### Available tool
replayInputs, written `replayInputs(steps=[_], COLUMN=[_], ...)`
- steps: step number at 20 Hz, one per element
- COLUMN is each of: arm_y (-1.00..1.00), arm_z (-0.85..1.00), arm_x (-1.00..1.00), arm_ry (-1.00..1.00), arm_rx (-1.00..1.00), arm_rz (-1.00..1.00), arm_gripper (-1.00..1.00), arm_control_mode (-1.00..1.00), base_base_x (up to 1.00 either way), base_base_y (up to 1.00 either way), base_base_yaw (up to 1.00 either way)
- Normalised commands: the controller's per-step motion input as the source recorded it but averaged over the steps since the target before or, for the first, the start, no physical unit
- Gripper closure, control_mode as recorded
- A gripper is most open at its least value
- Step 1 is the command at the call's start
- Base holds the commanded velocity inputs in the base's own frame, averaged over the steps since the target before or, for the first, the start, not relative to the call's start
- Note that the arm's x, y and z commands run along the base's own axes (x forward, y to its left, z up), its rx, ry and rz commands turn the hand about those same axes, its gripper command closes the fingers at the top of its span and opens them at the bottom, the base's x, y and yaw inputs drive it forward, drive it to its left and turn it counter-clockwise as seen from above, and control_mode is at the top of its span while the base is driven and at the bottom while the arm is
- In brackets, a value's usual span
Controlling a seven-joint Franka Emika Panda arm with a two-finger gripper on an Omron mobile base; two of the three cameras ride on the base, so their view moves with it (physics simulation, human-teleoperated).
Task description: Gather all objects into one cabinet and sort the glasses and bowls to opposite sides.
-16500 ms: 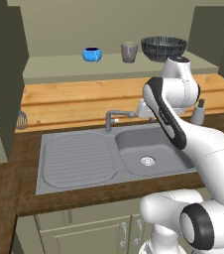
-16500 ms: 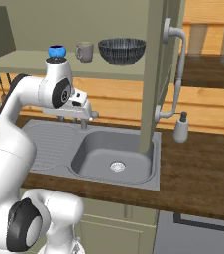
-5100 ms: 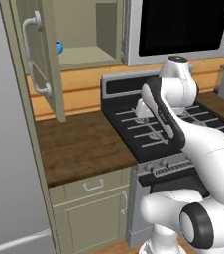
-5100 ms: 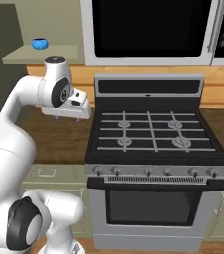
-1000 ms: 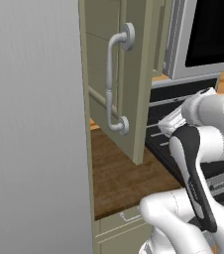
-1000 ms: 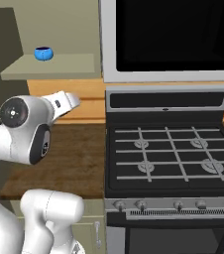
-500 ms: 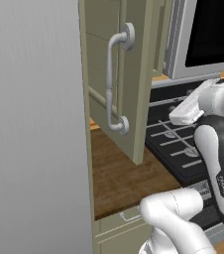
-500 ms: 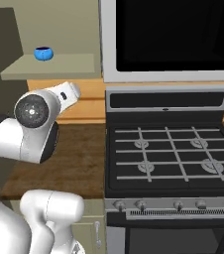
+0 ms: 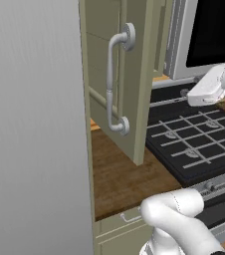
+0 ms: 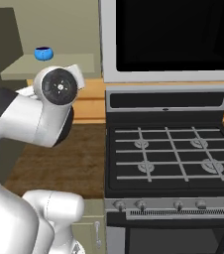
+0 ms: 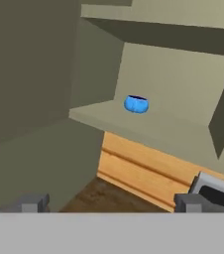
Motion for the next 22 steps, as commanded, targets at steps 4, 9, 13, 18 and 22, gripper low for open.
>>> replayInputs(steps=[4,9,13,18,22], arm_y=[0.31,0.72,0.4,-0.06,-0.14], arm_z=[0.04,0.06,0.68,1.0,0.64], arm_x=[0.03,0.02,-0.14,-0.04,0.0], arm_ry=[-0.01,0.0,0.03,0.29,0.22], arm_rx=[0.08,0.04,0.06,0.13,0.12], arm_rz=[-0.07,-0.26,-0.19,-0.02,0.02], arm_gripper=[-1.0,-1.0,-1.0,-1.0,-1.0], arm_control_mode=[-1.0,-1.0,-1.0,-1.0,-1.0], base_base_x=[0.0,0.0,0.0,0.0,0.0], base_base_y=[0.0,0.0,0.0,0.0,0.0], base_base_yaw=[0.0,0.0,0.0,0.0,0.0])
